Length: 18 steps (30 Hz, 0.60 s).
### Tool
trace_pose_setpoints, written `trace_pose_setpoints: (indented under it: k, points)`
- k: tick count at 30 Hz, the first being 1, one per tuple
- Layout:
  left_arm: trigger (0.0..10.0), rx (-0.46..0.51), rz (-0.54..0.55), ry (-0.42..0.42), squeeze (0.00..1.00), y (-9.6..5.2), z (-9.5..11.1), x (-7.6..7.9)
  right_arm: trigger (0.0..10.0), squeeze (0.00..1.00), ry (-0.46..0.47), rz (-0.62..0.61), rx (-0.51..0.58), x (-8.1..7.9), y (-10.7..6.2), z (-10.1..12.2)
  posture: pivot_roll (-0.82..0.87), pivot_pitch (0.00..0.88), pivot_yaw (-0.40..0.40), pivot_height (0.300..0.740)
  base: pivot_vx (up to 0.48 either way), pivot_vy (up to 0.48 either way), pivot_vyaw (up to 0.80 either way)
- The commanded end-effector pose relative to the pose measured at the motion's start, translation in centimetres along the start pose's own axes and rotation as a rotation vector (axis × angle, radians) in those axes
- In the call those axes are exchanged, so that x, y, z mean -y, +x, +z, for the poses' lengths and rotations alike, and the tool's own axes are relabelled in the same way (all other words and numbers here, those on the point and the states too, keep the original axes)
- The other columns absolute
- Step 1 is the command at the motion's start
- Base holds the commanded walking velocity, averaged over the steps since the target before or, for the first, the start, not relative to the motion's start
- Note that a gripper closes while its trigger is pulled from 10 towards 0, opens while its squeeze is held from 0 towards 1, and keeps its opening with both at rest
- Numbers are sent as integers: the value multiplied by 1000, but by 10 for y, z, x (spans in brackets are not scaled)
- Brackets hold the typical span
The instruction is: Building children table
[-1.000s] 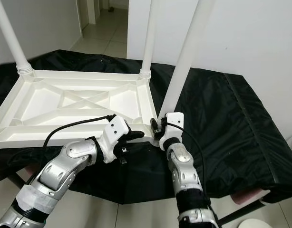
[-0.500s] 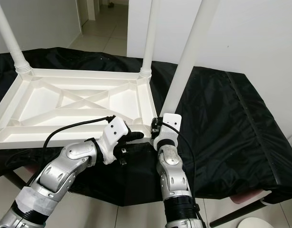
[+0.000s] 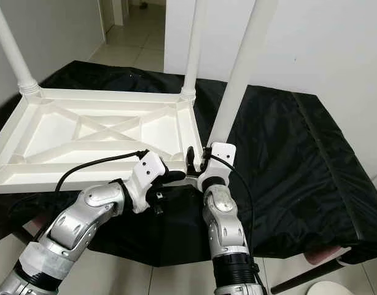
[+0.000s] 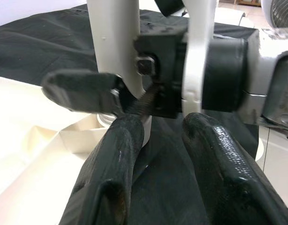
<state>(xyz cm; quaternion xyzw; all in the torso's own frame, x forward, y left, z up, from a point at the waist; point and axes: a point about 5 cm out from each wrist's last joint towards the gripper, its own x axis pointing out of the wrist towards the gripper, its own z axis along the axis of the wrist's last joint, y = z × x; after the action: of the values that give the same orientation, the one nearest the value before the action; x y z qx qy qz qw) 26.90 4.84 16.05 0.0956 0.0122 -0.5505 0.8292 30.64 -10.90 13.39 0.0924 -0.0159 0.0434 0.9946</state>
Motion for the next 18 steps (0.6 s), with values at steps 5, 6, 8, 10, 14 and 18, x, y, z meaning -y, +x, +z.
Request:
trace_pose_setpoints:
  k: [5,6,8,10,14,18]
  points:
    - [10000,1,-10,-1,0,1,0,2,10000,0,14,113,-19,2,-7,-4,70,0,-107,740,0,0,0]
    - [10000,1,-10,-1,0,1,0,2,10000,0,14,113,-19,2,-7,-4,70,0,-107,740,0,0,0]
    - [10000,1,-9,-2,0,1,0,2,10000,0,10,140,-15,6,-8,-2,69,0,-106,740,0,0,0]
    - [10000,1,-8,-3,0,1,0,2,10000,0,-25,189,-6,15,-10,-1,68,0,-105,740,0,0,0]
    - [10000,0,-8,-2,0,1,-1,2,10000,0,-77,257,-12,25,-10,-2,64,0,-99,740,0,0,0]
    - [10000,4,-12,-1,0,2,1,2,10000,0,-107,381,-26,30,-9,-3,64,0,-93,740,0,0,0]
